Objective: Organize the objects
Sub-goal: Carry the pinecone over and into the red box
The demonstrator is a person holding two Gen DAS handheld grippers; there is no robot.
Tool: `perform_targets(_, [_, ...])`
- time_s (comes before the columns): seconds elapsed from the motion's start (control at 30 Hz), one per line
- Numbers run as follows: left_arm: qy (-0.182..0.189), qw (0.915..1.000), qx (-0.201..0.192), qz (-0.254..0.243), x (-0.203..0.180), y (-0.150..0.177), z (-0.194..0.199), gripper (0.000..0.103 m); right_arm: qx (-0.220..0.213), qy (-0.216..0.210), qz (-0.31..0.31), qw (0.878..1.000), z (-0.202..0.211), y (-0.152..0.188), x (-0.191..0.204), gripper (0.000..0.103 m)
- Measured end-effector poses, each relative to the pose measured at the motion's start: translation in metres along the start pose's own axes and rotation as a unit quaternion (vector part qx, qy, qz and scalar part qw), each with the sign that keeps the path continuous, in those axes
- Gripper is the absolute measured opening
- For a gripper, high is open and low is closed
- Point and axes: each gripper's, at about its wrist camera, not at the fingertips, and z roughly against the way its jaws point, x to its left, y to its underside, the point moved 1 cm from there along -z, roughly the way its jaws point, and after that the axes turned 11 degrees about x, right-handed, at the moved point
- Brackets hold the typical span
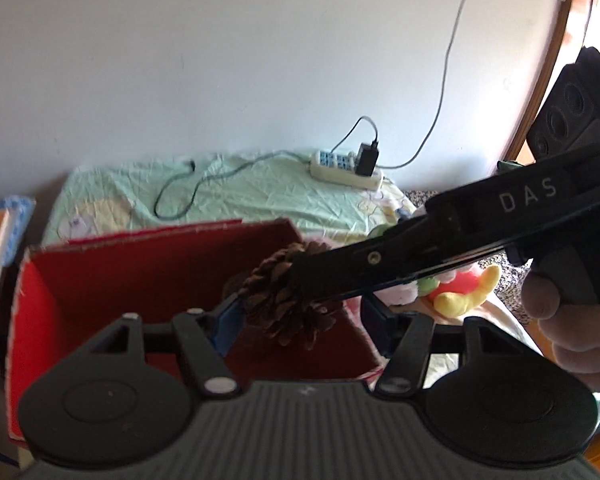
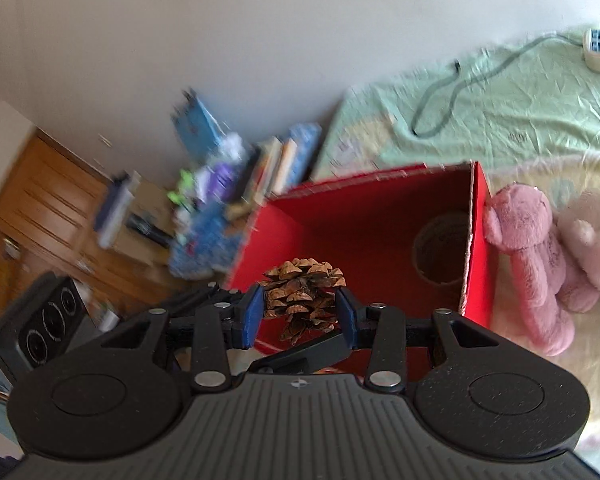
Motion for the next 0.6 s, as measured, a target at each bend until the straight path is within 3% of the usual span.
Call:
perform_targets(0.2, [0.041,0.9971,0.051,0.040,0.036,0.001,-0.037,0.052,0.067,0.040,-0.046,0.996,-0.034,-0.021,-0.017,0.042])
perform_targets(0.6, [0.068,0.9891,0.123,0.043,0.063,-0.008,-0.076,0.051,0.114,0.104,-0.077,0.985,-0.065,-0.034,-0.018,0.042])
